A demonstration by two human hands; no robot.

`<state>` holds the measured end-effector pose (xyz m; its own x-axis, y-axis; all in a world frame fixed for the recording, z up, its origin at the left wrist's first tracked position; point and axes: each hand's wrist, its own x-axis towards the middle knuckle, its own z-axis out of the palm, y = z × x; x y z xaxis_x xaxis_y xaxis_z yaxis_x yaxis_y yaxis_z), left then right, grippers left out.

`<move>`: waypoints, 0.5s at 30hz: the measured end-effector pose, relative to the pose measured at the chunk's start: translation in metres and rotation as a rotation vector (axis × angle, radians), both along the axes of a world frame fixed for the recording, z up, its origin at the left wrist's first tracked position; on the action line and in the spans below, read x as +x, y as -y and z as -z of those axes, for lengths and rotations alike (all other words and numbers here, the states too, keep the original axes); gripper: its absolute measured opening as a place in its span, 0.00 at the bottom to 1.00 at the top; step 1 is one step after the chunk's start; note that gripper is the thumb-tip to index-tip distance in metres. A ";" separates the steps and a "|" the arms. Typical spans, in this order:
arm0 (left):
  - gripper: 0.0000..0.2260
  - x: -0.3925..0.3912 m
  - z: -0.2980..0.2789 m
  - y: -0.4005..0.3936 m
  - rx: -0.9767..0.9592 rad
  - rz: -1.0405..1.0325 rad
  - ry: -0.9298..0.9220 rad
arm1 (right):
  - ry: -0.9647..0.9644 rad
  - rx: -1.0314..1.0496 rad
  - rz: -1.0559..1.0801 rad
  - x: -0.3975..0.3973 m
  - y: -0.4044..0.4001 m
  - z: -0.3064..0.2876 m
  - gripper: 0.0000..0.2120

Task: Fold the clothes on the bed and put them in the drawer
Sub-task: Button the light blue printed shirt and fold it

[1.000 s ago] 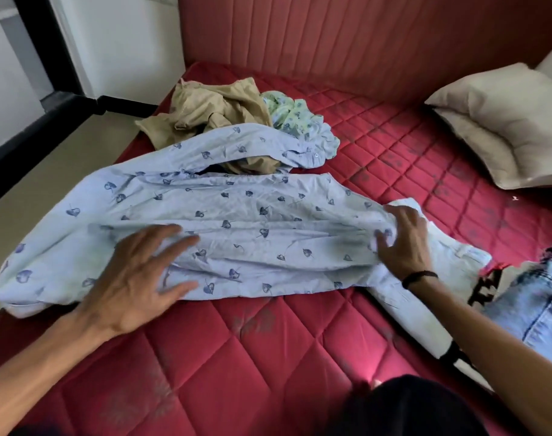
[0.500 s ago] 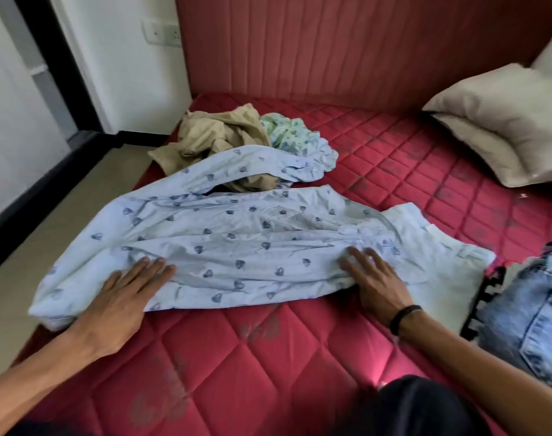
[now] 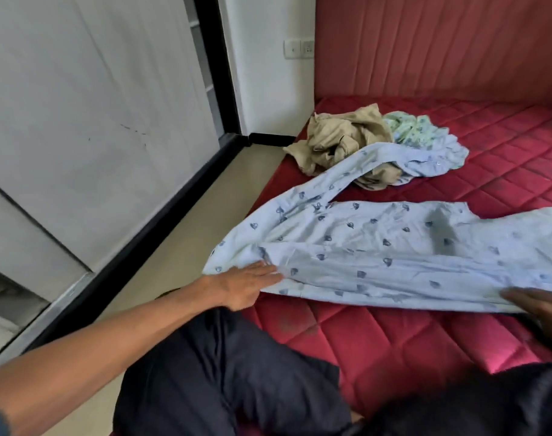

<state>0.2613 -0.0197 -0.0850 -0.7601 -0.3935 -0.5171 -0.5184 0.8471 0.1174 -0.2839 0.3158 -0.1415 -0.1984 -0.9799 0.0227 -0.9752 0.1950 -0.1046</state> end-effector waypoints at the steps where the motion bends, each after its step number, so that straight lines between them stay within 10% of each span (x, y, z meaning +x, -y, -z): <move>1: 0.31 0.003 0.000 0.002 0.021 -0.016 0.063 | 0.024 0.082 -0.020 0.006 -0.006 0.003 0.37; 6: 0.39 0.003 -0.015 0.031 0.223 -0.346 -0.127 | -0.101 0.036 -0.020 0.025 -0.020 -0.034 0.30; 15: 0.18 -0.049 -0.005 0.121 -0.150 -0.746 -0.576 | -0.050 -0.008 0.341 0.044 0.086 -0.090 0.11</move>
